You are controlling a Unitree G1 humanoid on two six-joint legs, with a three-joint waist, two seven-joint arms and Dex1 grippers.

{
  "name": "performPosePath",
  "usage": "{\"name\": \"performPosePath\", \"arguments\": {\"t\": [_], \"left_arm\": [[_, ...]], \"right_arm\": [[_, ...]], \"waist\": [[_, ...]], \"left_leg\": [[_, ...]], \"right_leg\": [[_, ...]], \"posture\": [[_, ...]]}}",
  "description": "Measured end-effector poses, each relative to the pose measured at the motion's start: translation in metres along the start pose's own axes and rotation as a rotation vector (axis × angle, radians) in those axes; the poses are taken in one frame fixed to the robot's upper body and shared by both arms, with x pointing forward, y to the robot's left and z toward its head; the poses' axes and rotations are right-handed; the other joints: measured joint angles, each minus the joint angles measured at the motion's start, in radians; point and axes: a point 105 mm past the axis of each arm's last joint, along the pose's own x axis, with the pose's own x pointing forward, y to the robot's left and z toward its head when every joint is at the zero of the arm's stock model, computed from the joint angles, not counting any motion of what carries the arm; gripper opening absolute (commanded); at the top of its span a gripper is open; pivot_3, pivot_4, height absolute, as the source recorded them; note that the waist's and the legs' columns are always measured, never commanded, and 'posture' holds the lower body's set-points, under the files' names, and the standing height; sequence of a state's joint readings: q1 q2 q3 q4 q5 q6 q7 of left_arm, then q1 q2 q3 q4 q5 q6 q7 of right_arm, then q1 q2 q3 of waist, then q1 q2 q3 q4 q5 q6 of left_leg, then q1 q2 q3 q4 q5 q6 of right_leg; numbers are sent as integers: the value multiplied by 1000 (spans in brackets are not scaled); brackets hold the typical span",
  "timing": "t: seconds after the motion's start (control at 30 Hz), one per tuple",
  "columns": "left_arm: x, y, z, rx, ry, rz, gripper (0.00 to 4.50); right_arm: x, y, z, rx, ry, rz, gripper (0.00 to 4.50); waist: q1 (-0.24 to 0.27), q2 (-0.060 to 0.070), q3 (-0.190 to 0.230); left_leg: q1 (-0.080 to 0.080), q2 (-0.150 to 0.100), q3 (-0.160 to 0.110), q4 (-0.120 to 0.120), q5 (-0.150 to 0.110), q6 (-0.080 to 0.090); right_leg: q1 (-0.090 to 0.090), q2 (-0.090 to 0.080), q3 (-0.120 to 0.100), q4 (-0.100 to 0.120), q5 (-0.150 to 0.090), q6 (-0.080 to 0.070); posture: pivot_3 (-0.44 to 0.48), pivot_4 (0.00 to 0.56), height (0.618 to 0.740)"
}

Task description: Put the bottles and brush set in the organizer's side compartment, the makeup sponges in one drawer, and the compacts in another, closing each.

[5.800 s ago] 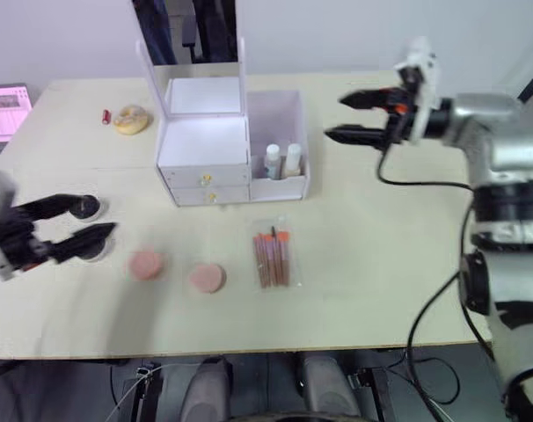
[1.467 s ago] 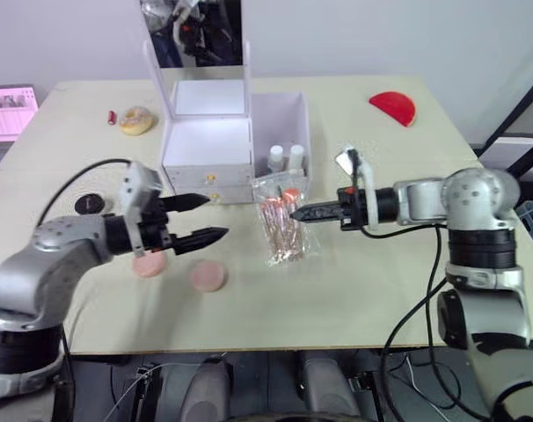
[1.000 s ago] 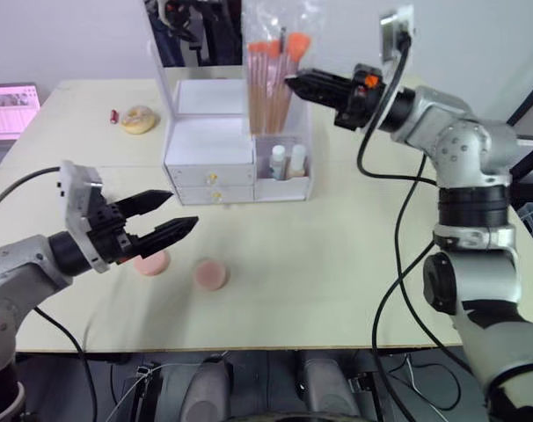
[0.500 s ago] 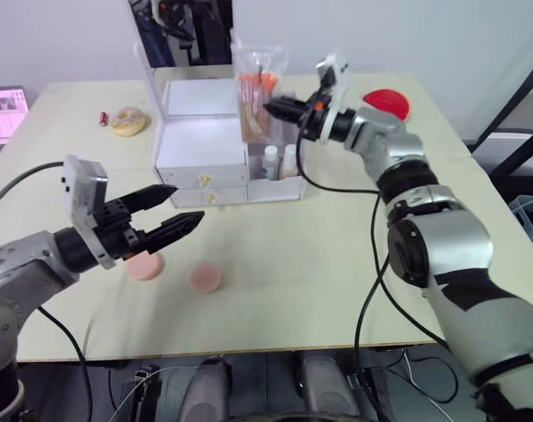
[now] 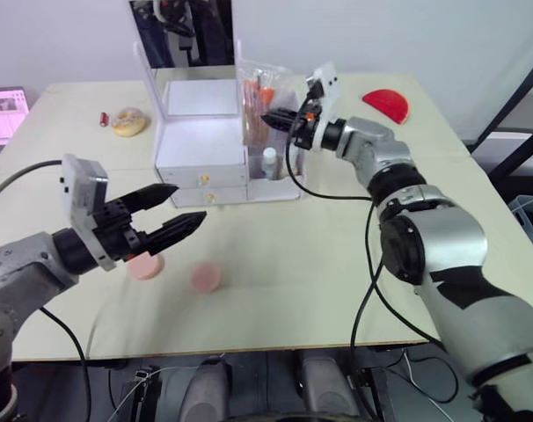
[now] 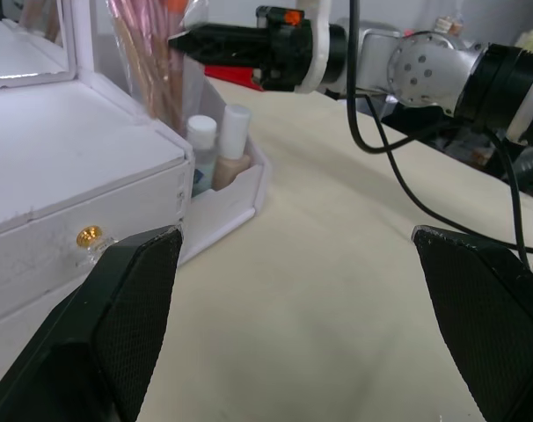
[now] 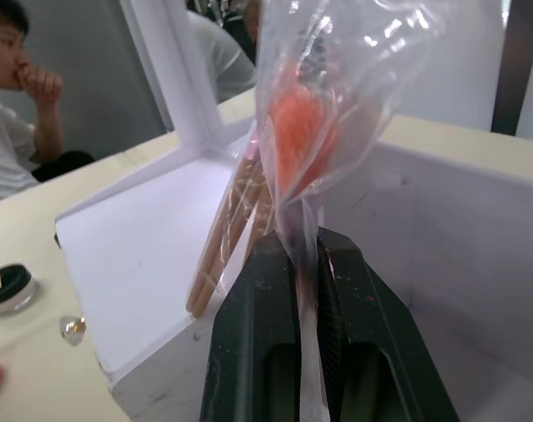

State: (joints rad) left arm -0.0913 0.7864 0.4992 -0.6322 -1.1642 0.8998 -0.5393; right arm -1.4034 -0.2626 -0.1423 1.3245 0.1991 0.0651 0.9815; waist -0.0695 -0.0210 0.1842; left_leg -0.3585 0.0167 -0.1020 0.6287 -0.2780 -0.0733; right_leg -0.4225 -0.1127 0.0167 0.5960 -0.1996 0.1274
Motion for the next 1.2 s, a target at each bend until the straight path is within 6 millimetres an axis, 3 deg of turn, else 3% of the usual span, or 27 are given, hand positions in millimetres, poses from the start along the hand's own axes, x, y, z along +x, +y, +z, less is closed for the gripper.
{"name": "performPosePath", "arguments": {"t": [0.13, 0.23, 0.33, 0.5, 0.63, 0.77, 0.93, 0.97, 1.2], "left_arm": [[0, 0, 2, 9, -5, 3, 4399], [-1, 1, 1, 7, -4, 10, 4399], [-1, 1, 1, 8, -7, 12, 4399], [-2, -1, -1, 6, 5, 11, 4399], [-4, -2, -2, 1, 4, 15, 4399], [-5, -2, -1, 4, 7, 16, 4500], [-5, -3, -1, 0, 5, 16, 4500], [-5, -3, -1, 0, 5, 16, 4500], [-5, -2, 1, 5, -3, 15, 4500]], "right_arm": [[-12, -10, 22, -18, -39, -24, 0], [-18, -17, 27, -26, -48, -62, 0], [-17, -17, 23, -25, -32, -70, 0], [6, -2, 6, -29, 3, -50, 0], [5, -8, -2, -26, 31, -103, 0], [3, -13, -11, -25, 62, -146, 1529], [2, -15, -11, -17, 60, -163, 4176], [2, -15, -11, -16, 58, -162, 4434], [-4, -17, -4, -3, 28, -147, 4434]], "waist": [[0, 0, 0], [-1, 0, 0], [-4, 1, 1], [-3, 1, 1], [2, 1, 1], [-1, 1, 1], [-3, 1, 1], [-3, 1, 1], [-1, 1, 1]], "left_leg": [[0, 0, 0, 0, 0, 0], [0, 0, 0, 0, 0, 0], [1, 0, 0, 0, 0, 0], [0, 0, 0, 0, 0, 0], [-1, 0, 0, 0, 0, 0], [0, 0, 0, 0, 0, 0], [0, 0, 0, 0, 0, 0], [0, 0, 0, 0, 0, 0], [0, 0, 0, 0, 0, 0]], "right_leg": [[0, 0, 0, -1, 0, 0], [0, 0, 0, -1, 0, 0], [0, 0, 0, 0, 0, 0], [0, 0, 0, 0, 0, 0], [0, 0, 0, -1, 0, 0], [0, 0, 0, -1, 0, -1], [0, 0, 0, 0, 0, -1], [0, 0, 0, 0, 0, -1], [0, 0, 0, 0, 0, 0]], "posture": [[0, 150, 739], [0, 150, 739], [0, 150, 739], [0, 150, 739], [0, 150, 739], [0, 150, 739], [0, 150, 739], [0, 150, 739], [0, 150, 739]]}}
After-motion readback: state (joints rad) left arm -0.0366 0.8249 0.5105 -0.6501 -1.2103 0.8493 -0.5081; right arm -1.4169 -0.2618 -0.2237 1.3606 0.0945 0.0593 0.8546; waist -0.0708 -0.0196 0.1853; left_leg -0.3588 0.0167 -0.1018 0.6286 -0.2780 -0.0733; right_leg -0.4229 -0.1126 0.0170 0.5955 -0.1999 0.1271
